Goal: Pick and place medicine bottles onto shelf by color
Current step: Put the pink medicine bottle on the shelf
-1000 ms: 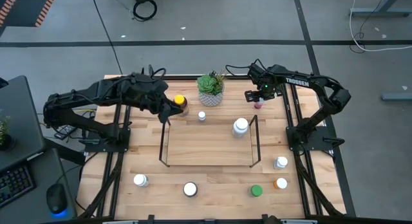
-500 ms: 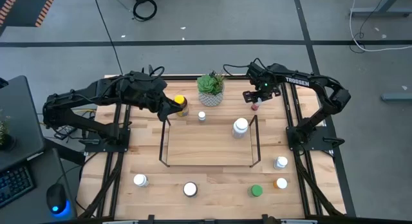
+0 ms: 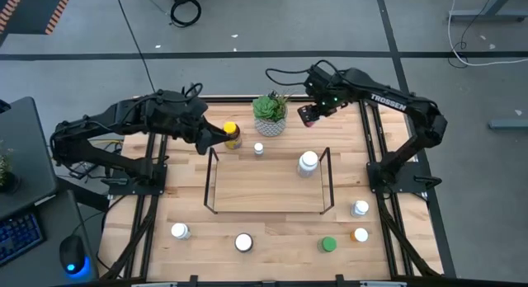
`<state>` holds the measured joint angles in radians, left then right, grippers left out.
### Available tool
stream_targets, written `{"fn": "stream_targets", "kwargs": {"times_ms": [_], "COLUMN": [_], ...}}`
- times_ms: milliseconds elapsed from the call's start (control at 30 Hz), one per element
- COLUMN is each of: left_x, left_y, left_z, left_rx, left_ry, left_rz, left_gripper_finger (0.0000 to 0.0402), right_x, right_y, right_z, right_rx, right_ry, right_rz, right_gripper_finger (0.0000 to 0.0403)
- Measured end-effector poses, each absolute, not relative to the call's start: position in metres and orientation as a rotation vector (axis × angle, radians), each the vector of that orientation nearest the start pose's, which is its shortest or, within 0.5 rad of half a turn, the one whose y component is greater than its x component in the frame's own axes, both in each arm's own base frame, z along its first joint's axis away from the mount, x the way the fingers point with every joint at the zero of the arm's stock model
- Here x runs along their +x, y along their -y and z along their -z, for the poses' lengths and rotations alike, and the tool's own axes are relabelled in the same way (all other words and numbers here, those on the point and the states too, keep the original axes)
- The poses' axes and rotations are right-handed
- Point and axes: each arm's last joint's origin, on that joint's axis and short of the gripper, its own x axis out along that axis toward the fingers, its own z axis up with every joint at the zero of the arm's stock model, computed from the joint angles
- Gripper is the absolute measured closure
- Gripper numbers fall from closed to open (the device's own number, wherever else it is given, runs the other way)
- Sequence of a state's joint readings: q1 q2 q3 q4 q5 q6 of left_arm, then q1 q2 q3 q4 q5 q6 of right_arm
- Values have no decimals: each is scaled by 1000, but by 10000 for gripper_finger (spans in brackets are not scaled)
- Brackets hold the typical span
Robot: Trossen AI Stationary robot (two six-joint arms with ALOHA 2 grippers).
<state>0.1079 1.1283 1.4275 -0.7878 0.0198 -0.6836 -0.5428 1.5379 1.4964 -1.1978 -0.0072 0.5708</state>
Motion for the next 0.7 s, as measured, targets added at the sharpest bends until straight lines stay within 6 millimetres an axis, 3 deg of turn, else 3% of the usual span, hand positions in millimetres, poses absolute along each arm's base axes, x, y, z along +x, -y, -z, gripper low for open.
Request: {"fn": "stream_targets", "kwargs": {"times_ms": [700], "left_x": [188], "left_y": [-28], "left_z": [-431], "left_rx": [-684], "left_ry": [-430], "left_rz": [-285], "left_gripper_finger": [228], "right_x": [270], "right_y": [54], "right_z": [-387], "right_rx": [797], "right_ry": [-1086], "right_rz": [528], "right_gripper_finger": [215]}}
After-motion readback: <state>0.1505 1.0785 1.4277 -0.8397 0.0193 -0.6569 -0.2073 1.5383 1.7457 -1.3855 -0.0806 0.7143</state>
